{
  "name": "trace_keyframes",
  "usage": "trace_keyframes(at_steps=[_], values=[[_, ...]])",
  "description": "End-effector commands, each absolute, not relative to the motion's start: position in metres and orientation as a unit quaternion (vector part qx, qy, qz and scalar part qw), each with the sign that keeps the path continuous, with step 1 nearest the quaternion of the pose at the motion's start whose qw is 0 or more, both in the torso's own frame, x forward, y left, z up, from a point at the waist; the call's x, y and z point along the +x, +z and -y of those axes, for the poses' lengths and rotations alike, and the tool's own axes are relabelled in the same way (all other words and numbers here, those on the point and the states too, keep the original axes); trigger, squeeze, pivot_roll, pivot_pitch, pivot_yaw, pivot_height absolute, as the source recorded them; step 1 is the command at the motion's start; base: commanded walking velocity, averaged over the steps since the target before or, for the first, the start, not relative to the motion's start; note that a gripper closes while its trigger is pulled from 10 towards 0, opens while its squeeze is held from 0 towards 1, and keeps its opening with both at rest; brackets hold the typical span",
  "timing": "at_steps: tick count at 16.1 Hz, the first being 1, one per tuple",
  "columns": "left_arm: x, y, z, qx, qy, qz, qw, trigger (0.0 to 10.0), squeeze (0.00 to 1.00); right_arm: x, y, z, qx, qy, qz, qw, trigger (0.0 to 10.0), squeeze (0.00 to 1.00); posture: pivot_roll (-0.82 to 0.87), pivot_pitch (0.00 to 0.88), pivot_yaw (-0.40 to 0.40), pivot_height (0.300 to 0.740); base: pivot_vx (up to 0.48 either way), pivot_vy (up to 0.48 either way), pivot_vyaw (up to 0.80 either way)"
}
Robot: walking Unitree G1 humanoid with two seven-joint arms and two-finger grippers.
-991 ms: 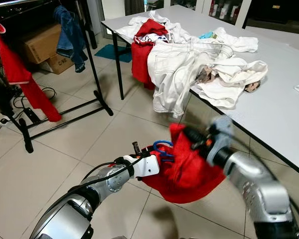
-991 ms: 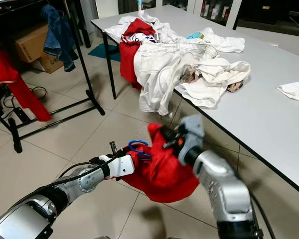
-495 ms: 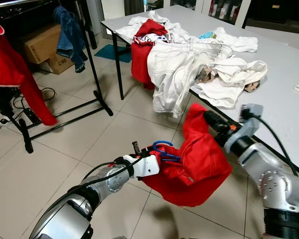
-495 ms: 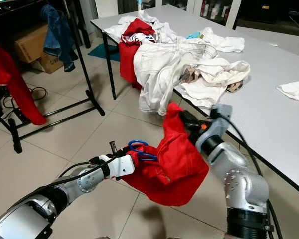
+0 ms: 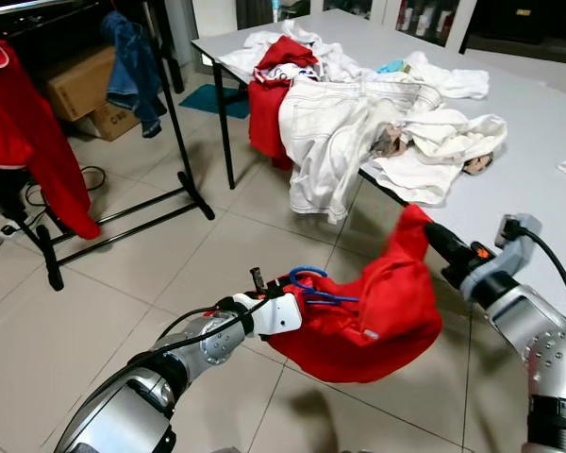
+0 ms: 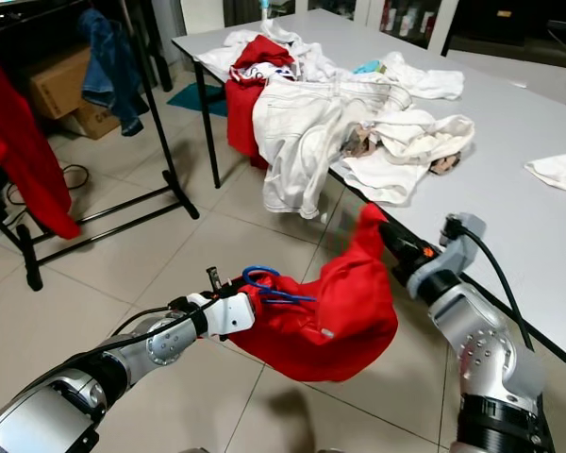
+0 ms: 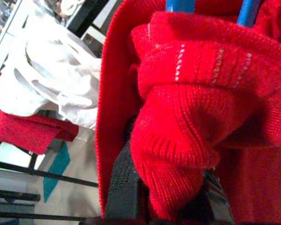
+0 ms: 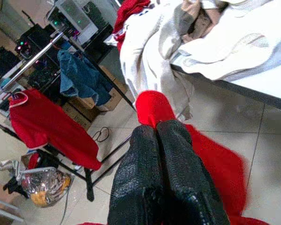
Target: Hang hanger
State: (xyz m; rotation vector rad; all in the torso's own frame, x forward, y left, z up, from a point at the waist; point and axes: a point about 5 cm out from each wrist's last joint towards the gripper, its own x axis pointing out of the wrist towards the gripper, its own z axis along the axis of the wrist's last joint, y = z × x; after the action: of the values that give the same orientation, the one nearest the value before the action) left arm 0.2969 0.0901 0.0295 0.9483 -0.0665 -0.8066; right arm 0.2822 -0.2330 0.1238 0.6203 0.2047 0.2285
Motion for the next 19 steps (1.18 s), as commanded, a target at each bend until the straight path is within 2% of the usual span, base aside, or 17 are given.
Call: trace_keyframes(at_steps=[1,2,3,4,7,8,9,10,11,12,13,15,17,18,19], values=[[0.302,0.038,-0.088,0.447,-0.374,0.054,0.811,10.0,0.0,0.28,0.123,0.238,0.314,0.109,-0.096,0.938,0.0,0.0,-0.17,0.0,0.052,0.74,0.0,0.0,0.0],[0.302,0.038,-0.089,0.448,-0.373,0.054,0.811,10.0,0.0,0.279,0.12,0.242,0.328,0.096,-0.091,0.936,2.9,0.0,-0.17,0.0,0.056,0.74,0.0,0.0,0.0],[0.302,0.038,-0.089,0.448,-0.373,0.054,0.811,10.0,0.0,0.279,0.12,0.243,0.332,0.094,-0.089,0.934,5.0,0.0,-0.17,0.0,0.056,0.74,0.0,0.0,0.0],[0.303,0.039,-0.089,0.448,-0.373,0.055,0.811,10.0,0.0,0.278,0.123,0.246,0.34,0.094,-0.079,0.932,10.0,0.0,-0.17,0.0,0.057,0.74,0.0,0.0,0.0],[0.303,0.039,-0.088,0.448,-0.373,0.056,0.811,10.0,0.0,0.279,0.132,0.247,0.361,0.1,-0.054,0.925,10.0,0.0,-0.17,0.0,0.057,0.74,0.0,0.0,0.0],[0.303,0.039,-0.088,0.448,-0.373,0.056,0.811,10.0,0.0,0.279,0.138,0.248,0.372,0.108,-0.032,0.921,10.0,1.0,-0.17,0.0,0.056,0.74,0.0,0.0,0.0],[0.303,0.039,-0.088,0.448,-0.373,0.056,0.811,10.0,0.0,0.279,0.142,0.249,0.376,0.114,-0.02,0.919,3.1,1.0,-0.17,0.0,0.057,0.74,0.0,0.0,0.0],[0.303,0.039,-0.088,0.448,-0.373,0.056,0.811,10.0,0.0,0.279,0.142,0.249,0.375,0.113,-0.02,0.92,0.0,1.0,-0.17,0.0,0.056,0.74,0.0,0.0,0.0],[0.303,0.039,-0.087,0.448,-0.373,0.056,0.811,10.0,0.0,0.279,0.14,0.25,0.37,0.106,-0.029,0.923,2.5,1.0,-0.17,0.0,0.057,0.74,0.0,0.0,0.0],[0.303,0.039,-0.087,0.448,-0.373,0.056,0.811,10.0,0.0,0.279,0.139,0.251,0.367,0.101,-0.034,0.924,9.1,0.98,-0.17,0.0,0.056,0.74,0.0,0.0,0.0],[0.303,0.039,-0.087,0.448,-0.373,0.056,0.811,10.0,0.0,0.279,0.135,0.254,0.366,0.089,-0.043,0.926,10.0,0.69,-0.17,0.0,0.056,0.74,0.0,0.0,0.0],[0.303,0.039,-0.088,0.449,-0.372,0.056,0.811,10.0,0.0,0.277,0.131,0.257,0.351,0.075,-0.052,0.932,10.0,0.68,-0.17,0.0,0.057,0.74,0.0,0.0,0.0],[0.303,0.039,-0.088,0.45,-0.372,0.057,0.81,10.0,0.0,0.276,0.129,0.255,0.264,0.074,-0.061,0.96,10.0,0.69,-0.17,0.0,0.059,0.74,0.0,0.0,0.0],[0.303,0.039,-0.088,0.45,-0.372,0.057,0.81,10.0,0.0,0.275,0.13,0.254,0.248,0.079,-0.054,0.964,10.0,0.69,-0.17,0.0,0.059,0.74,0.0,0.0,0.0],[0.303,0.039,-0.089,0.45,-0.372,0.058,0.809,10.0,0.0,0.275,0.134,0.251,0.181,0.091,-0.051,0.978,10.0,0.68,-0.17,0.0,0.059,0.74,0.0,0.0,0.0]])
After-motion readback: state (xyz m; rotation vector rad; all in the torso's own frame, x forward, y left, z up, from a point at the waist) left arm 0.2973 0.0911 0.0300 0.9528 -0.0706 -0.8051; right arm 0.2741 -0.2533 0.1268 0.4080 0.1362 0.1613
